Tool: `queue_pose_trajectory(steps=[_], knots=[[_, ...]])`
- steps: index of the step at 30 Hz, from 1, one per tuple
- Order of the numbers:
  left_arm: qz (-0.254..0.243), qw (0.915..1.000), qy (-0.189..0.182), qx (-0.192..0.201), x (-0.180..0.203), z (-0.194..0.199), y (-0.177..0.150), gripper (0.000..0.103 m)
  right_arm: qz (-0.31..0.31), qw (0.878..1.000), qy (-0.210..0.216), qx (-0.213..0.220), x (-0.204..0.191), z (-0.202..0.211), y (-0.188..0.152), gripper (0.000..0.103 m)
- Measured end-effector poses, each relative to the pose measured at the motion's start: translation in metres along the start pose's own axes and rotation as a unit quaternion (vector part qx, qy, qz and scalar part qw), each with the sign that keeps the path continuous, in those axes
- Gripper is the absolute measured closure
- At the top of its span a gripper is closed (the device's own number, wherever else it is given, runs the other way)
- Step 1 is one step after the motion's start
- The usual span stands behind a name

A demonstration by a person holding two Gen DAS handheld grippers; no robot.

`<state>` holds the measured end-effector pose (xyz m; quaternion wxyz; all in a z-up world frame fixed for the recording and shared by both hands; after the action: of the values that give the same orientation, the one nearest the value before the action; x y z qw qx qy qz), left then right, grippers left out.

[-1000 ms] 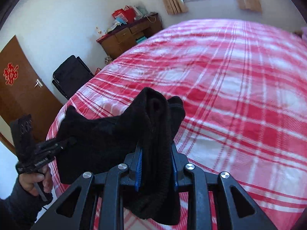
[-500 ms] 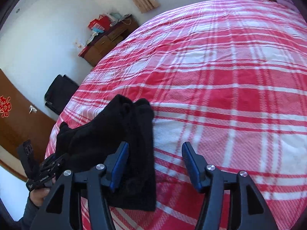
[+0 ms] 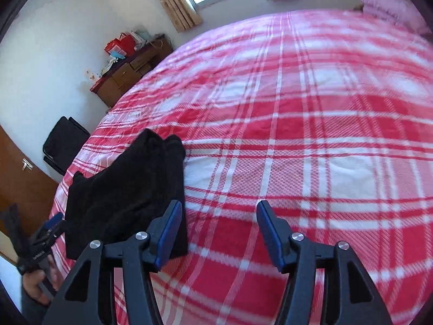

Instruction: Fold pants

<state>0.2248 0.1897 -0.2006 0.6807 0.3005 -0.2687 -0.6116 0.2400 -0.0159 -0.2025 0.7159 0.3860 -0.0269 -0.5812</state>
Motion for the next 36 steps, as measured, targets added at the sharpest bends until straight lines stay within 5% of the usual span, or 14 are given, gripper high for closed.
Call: queue_pose_trajectory(steps=[7,16,23,36], knots=[[-0.026,0.9990,-0.008,0.034,0.014,0.047,0.006,0.015,0.086,0.991,-0.046,0.093,-0.060,0.081,-0.029,0.044],[-0.025,0.9949,-0.022,0.095,0.025,0.113,0.009,0.008,0.126,0.978,-0.059,0.157,-0.126,0.156,-0.061,0.043],[-0.007,0.9894,-0.034,0.141,0.024,0.147,0.017,0.002,0.151,0.969,-0.067,0.183,-0.161,0.194,-0.078,0.039],[0.001,0.9876,-0.035,0.153,0.021,0.154,0.015,0.001,0.169,0.964,-0.060,0.197,-0.181,0.213,-0.092,0.036]])
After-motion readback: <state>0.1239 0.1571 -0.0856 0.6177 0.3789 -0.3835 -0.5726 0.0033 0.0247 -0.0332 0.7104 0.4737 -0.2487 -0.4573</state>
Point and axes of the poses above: each gripper's, at about its wrist camera, not at the fingertips, and z roughly against the way its jaws point, x to its right, y to its top, the point moved 8 cm from there along -z, roughly the way its jaws point, and after that the axes turned 5 degrees about -z, right-handed, at the moved point
